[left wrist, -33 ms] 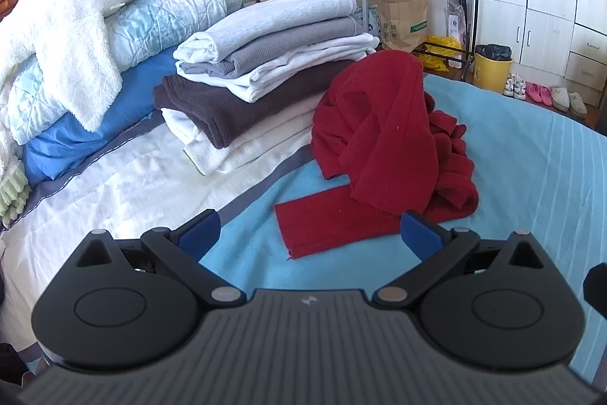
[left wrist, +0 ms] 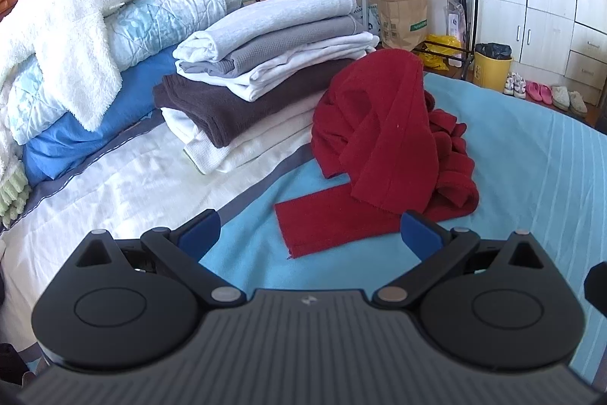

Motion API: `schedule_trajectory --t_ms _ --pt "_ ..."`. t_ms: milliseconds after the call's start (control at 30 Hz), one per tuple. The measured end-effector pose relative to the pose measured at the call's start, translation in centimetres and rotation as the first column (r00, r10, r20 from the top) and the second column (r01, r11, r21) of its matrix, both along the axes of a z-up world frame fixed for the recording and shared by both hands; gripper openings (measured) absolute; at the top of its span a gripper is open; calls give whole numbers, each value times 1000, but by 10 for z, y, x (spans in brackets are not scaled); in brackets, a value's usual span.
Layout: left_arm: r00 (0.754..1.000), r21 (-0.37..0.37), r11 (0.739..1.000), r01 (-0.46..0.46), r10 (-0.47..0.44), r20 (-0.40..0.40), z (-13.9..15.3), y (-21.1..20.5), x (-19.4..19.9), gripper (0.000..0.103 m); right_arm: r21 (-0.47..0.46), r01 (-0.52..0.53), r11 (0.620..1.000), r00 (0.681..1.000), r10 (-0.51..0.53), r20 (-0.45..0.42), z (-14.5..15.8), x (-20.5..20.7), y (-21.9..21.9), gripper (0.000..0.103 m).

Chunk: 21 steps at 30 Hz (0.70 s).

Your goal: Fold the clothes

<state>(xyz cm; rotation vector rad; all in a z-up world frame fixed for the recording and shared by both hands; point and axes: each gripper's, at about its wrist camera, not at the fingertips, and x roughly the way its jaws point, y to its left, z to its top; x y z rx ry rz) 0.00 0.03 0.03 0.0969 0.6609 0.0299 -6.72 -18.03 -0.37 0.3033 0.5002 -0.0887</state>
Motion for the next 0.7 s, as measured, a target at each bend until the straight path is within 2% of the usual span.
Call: schedule_trajectory --t_ms 300,700 --pt "1000 13 1000 1 -1 -7 -2 -1 1 103 -41 1 999 1000 -1 -3 0 -3 8 103" --pt "1000 17 1000 9 -9 -19 -4 -3 1 103 -19 -1 1000 1000 0 -29 -7 3 2 103"
